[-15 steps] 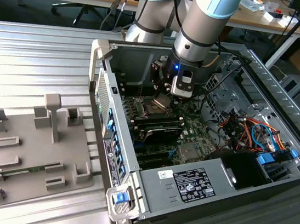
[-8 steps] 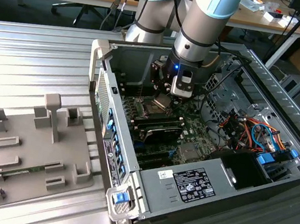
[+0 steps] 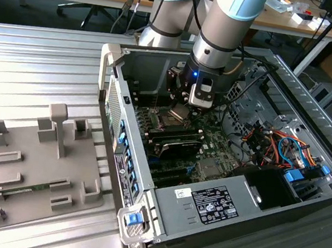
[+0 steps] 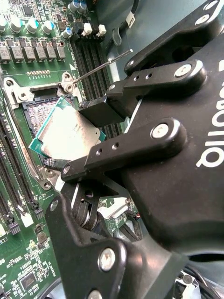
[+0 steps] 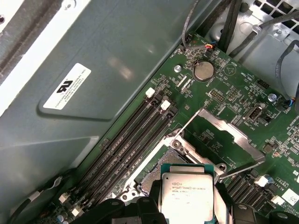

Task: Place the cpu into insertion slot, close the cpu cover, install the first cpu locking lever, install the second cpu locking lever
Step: 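Place the cpu into insertion slot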

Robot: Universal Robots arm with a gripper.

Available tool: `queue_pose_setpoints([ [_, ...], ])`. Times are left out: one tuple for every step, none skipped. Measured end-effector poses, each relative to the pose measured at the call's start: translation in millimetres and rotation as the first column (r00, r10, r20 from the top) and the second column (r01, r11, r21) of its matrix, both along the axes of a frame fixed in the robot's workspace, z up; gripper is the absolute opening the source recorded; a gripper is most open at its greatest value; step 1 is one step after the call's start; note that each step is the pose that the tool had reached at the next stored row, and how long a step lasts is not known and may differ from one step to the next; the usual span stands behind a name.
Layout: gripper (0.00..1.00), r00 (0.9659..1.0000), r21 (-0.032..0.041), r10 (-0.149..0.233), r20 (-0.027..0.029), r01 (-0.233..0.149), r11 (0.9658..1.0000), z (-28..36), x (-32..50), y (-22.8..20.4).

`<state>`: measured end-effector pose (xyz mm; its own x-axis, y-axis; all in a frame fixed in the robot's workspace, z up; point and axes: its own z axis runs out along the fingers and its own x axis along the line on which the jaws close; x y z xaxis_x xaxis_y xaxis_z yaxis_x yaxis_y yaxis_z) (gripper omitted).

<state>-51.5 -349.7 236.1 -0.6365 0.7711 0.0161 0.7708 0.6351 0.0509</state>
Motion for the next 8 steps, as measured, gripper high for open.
queue_pose_setpoints([
  [0.53, 1.0, 0.0, 0.0, 0.0, 0.0, 1.0, 0.0, 0.0, 0.0],
  [0.53, 1.0, 0.0, -0.001, 0.0, 0.001, 1.0, 0.0, 0.0, 0.0],
  [0.53, 1.0, -0.0001, -0.002, 0.0, 0.002, 1.0, 0.0, 0.0, 0.0],
  [0.53, 1.0, 0.0, -0.002, 0.0, 0.002, 1.0, 0.0, 0.0, 0.0],
  [0.53, 1.0, -0.0001, -0.003, 0.0, 0.003, 1.0, 0.0, 0.0, 0.0],
  [0.53, 1.0, 0.0, -0.004, 0.0, 0.004, 1.0, 0.0, 0.0, 0.0],
  [0.53, 1.0, 0.0, -0.004, 0.0, 0.004, 1.0, 0.0, 0.0, 0.0],
  [0.53, 1.0, 0.0, -0.005, 0.0001, 0.005, 1.0, 0.0, 0.0, 0.0],
])
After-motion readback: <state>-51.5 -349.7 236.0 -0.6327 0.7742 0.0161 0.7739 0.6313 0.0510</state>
